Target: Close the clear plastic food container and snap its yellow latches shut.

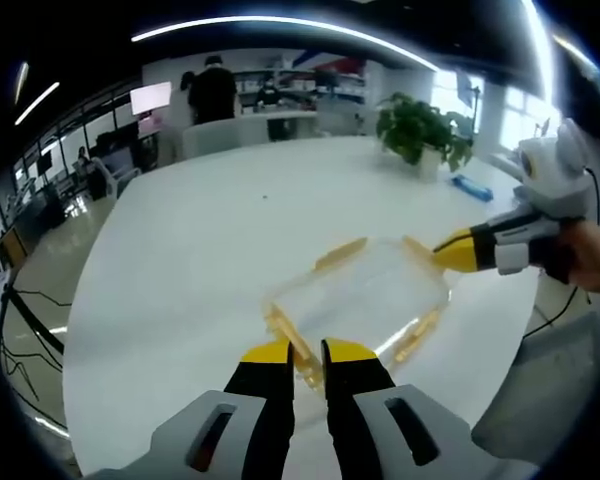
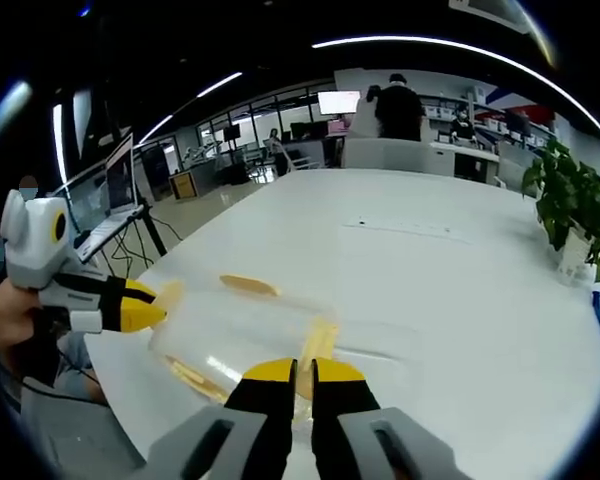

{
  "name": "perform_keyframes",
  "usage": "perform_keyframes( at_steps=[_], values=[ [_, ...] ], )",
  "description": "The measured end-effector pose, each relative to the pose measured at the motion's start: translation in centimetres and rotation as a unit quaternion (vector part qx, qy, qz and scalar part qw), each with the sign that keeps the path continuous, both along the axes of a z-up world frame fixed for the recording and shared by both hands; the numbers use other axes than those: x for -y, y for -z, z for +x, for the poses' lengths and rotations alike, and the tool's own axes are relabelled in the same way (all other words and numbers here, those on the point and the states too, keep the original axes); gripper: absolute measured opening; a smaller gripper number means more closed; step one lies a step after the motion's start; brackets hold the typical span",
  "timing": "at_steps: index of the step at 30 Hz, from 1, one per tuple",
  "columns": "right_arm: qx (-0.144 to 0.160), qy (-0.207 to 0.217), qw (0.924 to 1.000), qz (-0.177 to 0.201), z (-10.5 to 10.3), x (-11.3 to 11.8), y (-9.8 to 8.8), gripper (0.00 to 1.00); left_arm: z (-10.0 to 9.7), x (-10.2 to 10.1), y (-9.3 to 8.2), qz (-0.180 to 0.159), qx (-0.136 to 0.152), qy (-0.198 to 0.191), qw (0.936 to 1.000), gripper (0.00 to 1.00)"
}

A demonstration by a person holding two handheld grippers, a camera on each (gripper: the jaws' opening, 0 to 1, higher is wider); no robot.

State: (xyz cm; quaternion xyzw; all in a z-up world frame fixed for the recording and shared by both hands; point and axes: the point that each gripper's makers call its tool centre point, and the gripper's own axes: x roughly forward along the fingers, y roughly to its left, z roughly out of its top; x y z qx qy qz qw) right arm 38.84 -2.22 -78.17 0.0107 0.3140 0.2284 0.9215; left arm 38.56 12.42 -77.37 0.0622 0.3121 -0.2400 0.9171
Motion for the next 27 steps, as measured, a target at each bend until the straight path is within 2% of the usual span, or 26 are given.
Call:
perform_keyframes(
  at_steps=[27],
  values=[
    [0.000,0.026,0.9997,-0.003,0.2,2.9,0.0,0.01,0.4,2.9,0.4,-0.014,-0.006,0.023,0.9996,0.08]
  ],
)
